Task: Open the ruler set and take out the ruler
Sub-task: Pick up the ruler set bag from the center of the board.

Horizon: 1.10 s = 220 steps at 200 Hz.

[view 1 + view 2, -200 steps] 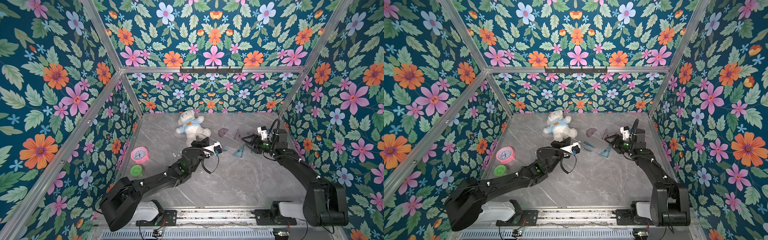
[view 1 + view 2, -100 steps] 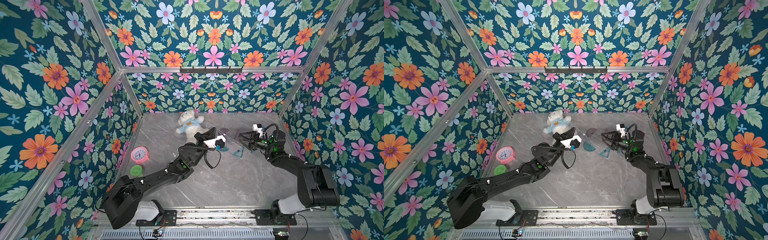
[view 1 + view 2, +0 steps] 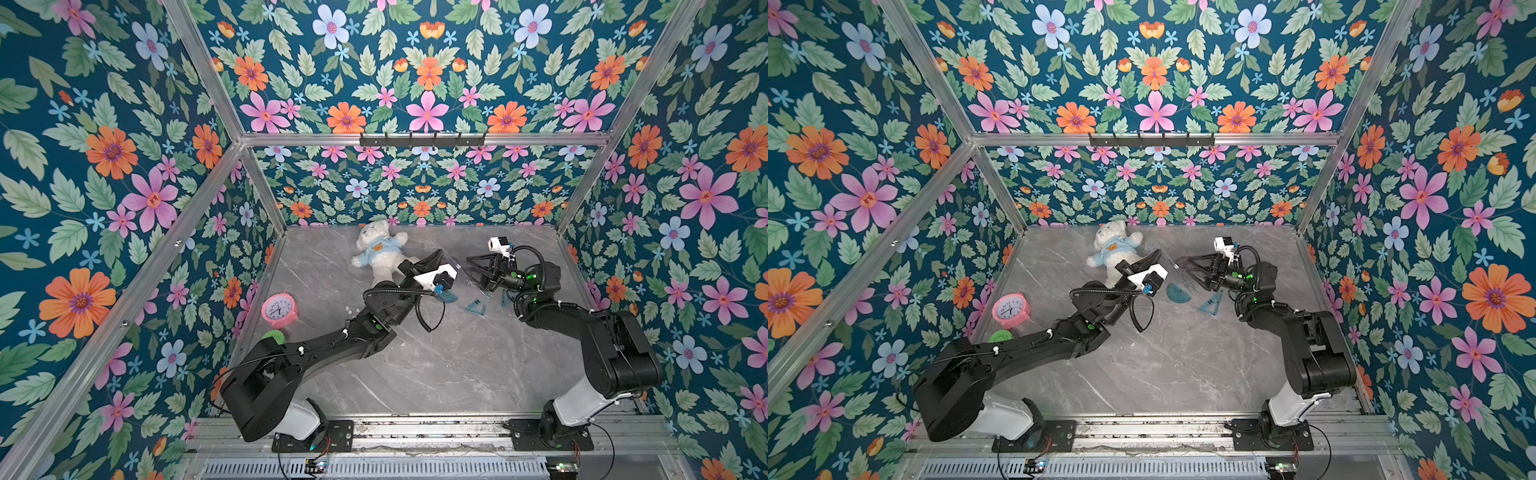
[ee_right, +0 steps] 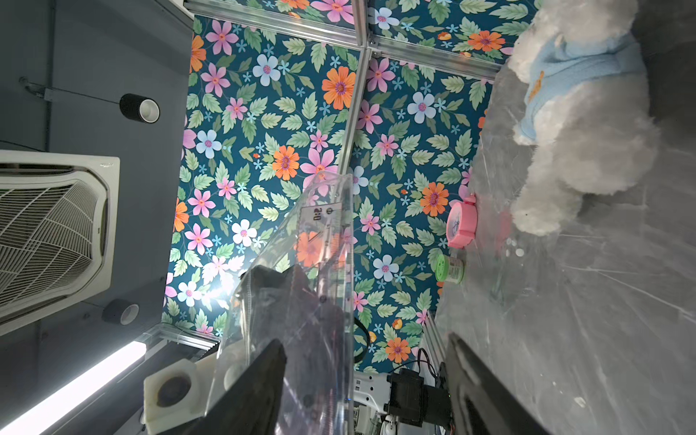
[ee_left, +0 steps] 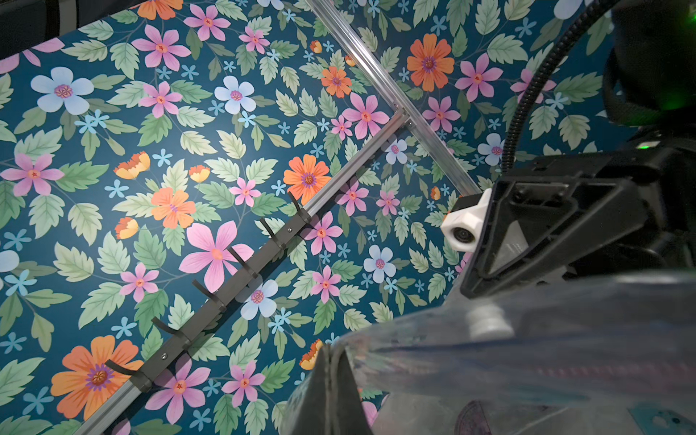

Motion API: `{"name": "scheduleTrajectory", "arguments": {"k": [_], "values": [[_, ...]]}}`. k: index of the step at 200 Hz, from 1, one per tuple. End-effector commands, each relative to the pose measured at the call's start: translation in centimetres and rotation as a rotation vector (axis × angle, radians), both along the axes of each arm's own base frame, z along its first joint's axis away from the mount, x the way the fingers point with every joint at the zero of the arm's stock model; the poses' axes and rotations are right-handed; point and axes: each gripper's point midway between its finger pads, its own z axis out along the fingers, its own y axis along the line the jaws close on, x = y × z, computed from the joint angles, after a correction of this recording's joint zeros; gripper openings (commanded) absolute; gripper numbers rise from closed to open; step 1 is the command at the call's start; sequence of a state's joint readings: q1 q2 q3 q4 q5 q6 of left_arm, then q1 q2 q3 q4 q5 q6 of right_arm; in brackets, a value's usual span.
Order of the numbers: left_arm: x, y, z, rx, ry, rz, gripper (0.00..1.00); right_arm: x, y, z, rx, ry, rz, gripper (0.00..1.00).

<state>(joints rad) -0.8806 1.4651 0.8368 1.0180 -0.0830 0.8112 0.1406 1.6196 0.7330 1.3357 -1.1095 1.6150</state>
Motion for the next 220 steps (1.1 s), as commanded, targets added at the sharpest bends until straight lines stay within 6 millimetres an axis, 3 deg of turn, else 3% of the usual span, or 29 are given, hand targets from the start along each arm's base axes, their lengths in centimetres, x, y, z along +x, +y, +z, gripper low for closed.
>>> {"name": "scheduleTrajectory", "arguments": {"k": [1, 72, 154, 220], "values": [[-0.3, 0.3, 2.2, -0.089, -0.048, -0.011, 0.00, -0.9, 0.4, 2.0, 0.033, -0.060, 0.018, 0.71], [0.4, 0.7, 2.6, -0.161, -0.077, 0.018, 0.00, -2.3, 2.8, 2.8, 0.055, -0.047, 0.079, 0.71], [0.4, 1.5, 0.7, -0.189, -0.043, 0.026, 0.00, -3.5, 2.4, 5.4, 0.084, -0.090, 0.070, 0.67], [0.5, 1.6, -0.8, -0.187, -0.010, 0.025, 0.00, -3.6, 2.2, 6.2, 0.097, -0.090, 0.067, 0.61]]}}
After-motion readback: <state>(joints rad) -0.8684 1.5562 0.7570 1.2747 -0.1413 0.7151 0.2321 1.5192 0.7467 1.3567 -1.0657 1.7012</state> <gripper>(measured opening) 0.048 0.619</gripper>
